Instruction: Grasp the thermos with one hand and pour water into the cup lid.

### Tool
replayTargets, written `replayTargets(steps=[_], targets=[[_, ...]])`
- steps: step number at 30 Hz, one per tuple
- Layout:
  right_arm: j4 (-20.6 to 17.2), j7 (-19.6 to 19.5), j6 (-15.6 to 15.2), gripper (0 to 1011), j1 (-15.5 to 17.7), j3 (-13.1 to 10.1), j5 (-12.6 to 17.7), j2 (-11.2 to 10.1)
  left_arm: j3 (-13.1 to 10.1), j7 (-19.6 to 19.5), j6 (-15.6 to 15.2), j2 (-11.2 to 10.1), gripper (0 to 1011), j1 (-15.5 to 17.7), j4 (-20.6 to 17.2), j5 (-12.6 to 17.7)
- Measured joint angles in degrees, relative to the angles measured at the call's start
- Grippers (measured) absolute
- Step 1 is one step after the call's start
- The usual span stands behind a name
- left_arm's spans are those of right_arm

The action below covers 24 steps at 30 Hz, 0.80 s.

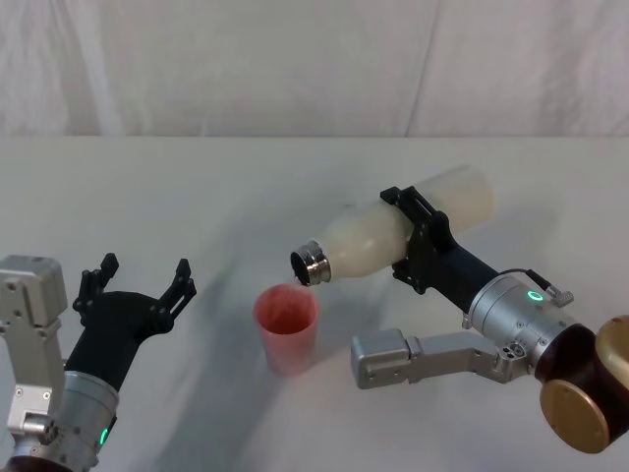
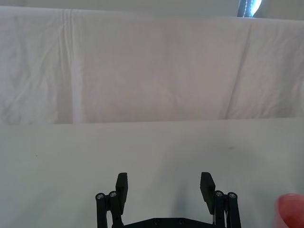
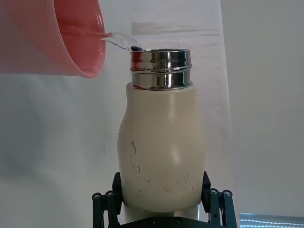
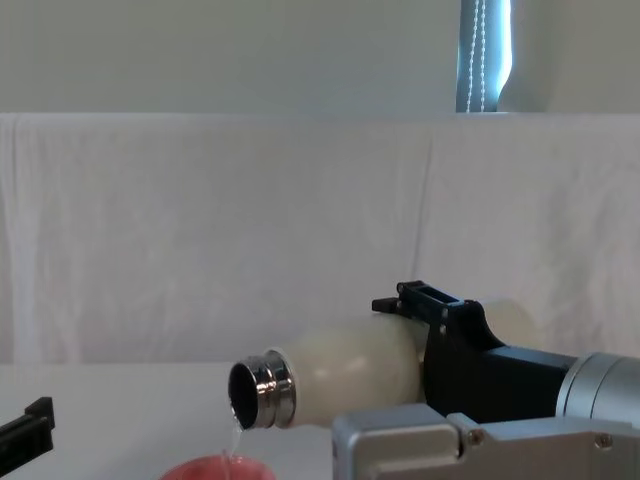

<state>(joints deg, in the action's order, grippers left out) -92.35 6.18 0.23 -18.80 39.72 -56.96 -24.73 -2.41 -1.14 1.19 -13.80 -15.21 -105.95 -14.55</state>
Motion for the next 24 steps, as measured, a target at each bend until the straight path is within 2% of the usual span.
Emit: replayTargets(steps=[24], targets=[[-0.4, 0.7, -0.5, 947, -0.6, 0.4, -0.8, -0.2, 0.0, 0.0, 0.0, 0.0, 1001, 0.0, 0.0, 0.0]])
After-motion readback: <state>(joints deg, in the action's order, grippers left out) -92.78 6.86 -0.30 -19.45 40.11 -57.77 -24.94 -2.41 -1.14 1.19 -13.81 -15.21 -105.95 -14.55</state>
